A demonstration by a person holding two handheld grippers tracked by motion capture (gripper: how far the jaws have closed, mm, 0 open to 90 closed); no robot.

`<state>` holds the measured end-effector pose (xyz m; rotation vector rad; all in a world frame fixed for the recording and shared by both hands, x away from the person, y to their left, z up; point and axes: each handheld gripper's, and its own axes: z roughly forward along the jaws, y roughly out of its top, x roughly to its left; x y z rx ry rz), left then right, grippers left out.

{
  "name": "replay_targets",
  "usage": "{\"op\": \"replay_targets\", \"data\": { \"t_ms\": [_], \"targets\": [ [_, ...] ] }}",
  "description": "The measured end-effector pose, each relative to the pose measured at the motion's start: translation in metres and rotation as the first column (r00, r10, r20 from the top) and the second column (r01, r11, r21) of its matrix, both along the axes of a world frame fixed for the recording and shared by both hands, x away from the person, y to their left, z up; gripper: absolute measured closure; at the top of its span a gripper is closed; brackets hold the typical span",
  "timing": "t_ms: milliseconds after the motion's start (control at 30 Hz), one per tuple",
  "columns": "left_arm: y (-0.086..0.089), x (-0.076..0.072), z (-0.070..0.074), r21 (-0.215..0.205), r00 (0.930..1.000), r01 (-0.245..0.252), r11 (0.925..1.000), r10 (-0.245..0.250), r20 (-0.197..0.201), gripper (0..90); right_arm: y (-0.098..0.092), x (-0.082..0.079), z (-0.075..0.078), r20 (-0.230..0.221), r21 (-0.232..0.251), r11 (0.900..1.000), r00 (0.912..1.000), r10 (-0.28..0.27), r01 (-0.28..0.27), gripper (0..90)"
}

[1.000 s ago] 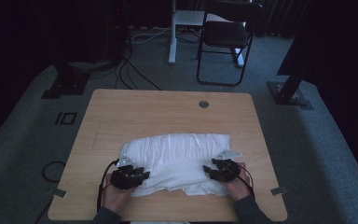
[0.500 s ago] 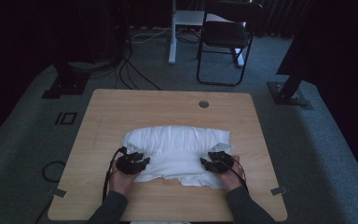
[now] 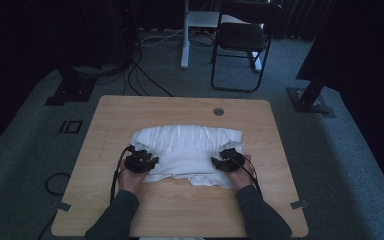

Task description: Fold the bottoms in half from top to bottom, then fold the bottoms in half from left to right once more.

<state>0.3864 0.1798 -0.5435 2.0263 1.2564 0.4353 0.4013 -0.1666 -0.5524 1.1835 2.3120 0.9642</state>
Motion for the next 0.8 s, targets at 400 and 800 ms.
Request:
{"op": "replay_targets", "data": {
  "t_ms": [400, 800],
  "targets": [
    [0.005, 0.002, 0.010, -0.061, 0.9999, -0.012, 0.9981, 0.011, -0.008, 51.7, -0.001, 0.001, -0.001, -0.001, 0.011, 1.000, 1.0000, -0.001, 0.001, 53.7],
    [0.056, 0.005, 0.027, -0.129, 0.9774, -0.205, 0.9702, 0.210, 0.025, 23.2, -0.001, 0.001, -0.001, 0.004, 0.012, 1.000, 1.0000, -0.002, 0.001, 53.7]
  ]
}}
